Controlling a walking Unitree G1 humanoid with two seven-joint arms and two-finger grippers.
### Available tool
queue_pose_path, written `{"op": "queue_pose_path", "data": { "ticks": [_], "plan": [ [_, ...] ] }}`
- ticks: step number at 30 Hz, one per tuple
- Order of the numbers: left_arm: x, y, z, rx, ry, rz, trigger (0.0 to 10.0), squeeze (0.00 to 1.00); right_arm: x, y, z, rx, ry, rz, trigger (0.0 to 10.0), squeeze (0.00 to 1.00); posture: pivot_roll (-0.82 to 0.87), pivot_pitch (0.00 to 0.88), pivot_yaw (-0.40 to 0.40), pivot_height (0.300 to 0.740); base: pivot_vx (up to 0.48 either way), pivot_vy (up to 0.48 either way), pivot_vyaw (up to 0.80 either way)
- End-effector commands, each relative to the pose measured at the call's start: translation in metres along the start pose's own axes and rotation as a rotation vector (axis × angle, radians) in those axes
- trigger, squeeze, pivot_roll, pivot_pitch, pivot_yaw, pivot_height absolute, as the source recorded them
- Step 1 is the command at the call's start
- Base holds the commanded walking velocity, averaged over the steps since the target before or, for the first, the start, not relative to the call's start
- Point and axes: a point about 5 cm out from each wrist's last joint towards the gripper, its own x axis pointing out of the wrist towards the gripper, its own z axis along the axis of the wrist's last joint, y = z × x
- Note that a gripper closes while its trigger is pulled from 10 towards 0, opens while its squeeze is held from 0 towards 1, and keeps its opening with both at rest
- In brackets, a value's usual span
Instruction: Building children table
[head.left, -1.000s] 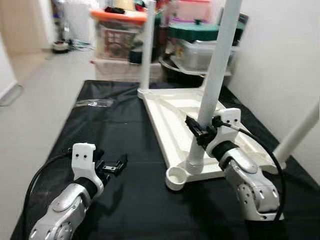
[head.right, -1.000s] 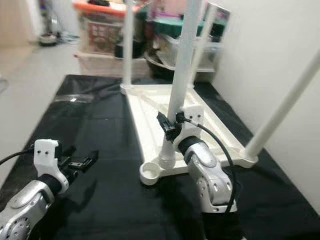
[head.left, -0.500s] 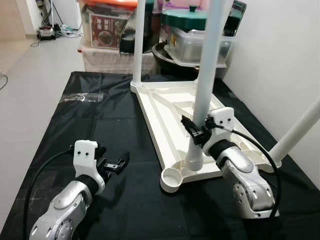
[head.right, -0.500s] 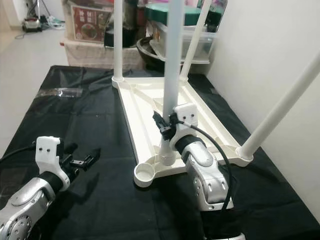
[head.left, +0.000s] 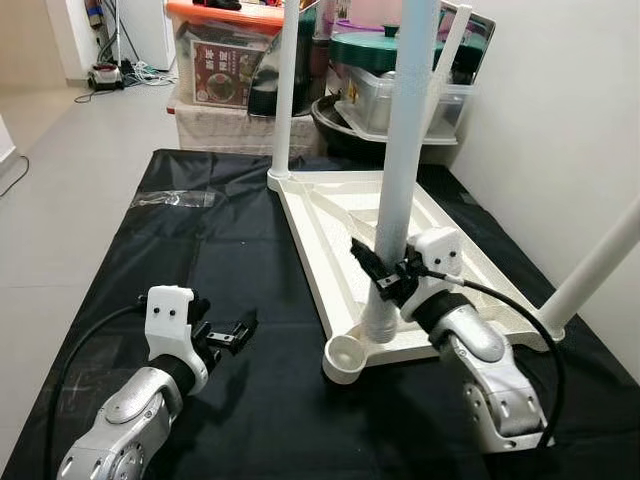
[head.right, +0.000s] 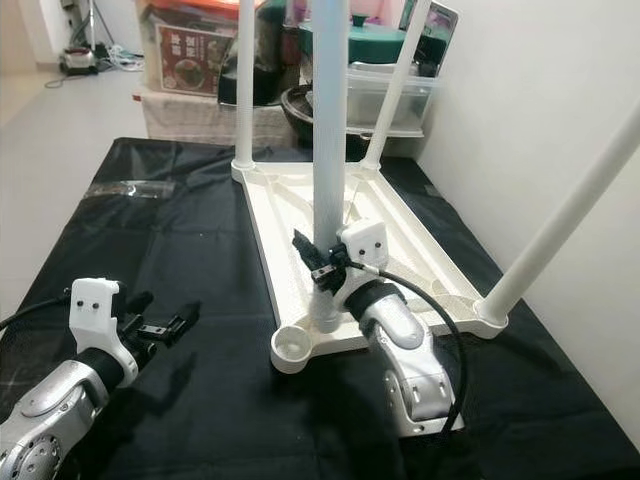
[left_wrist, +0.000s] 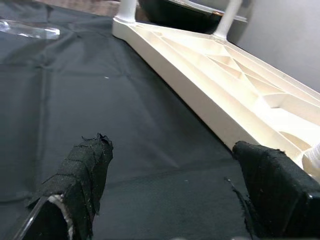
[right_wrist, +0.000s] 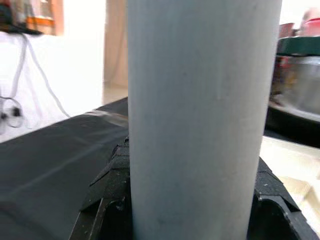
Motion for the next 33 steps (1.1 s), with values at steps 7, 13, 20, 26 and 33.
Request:
{"op": "queue_pose_path", "data": {
  "ticks": [7,13,20,26,33],
  "plan": [
    [0.0,0.0,-0.002,0.004,0.018,0.008,10.0,0.0,-0.003,0.017,0.0,0.026,-0.068,0.057,9.7,0.0,0.1,0.0,-0.144,0.74,0.0,0.0,0.0],
    [-0.001,0.003,-0.002,0.007,0.017,0.019,10.0,0.0,-0.005,0.018,-0.005,0.017,-0.065,0.06,9.5,0.0,0.1,0.0,-0.144,0.74,0.0,0.0,0.0],
    [-0.001,0.005,-0.002,0.013,0.016,0.029,10.0,0.0,-0.013,0.021,-0.014,-0.027,-0.055,0.072,9.1,0.0,0.1,0.0,-0.139,0.74,0.0,0.0,0.0],
    [-0.001,0.008,-0.001,0.017,0.017,0.035,10.0,0.0,-0.016,0.023,-0.017,-0.038,-0.055,0.074,9.1,0.0,0.11,0.0,-0.135,0.74,0.0,0.0,0.0],
    [-0.001,0.009,0.0,0.019,0.016,0.041,10.0,0.0,-0.016,0.028,-0.019,-0.023,-0.065,0.086,9.0,0.0,0.12,0.0,-0.134,0.74,0.0,0.0,0.0]
  ]
}}
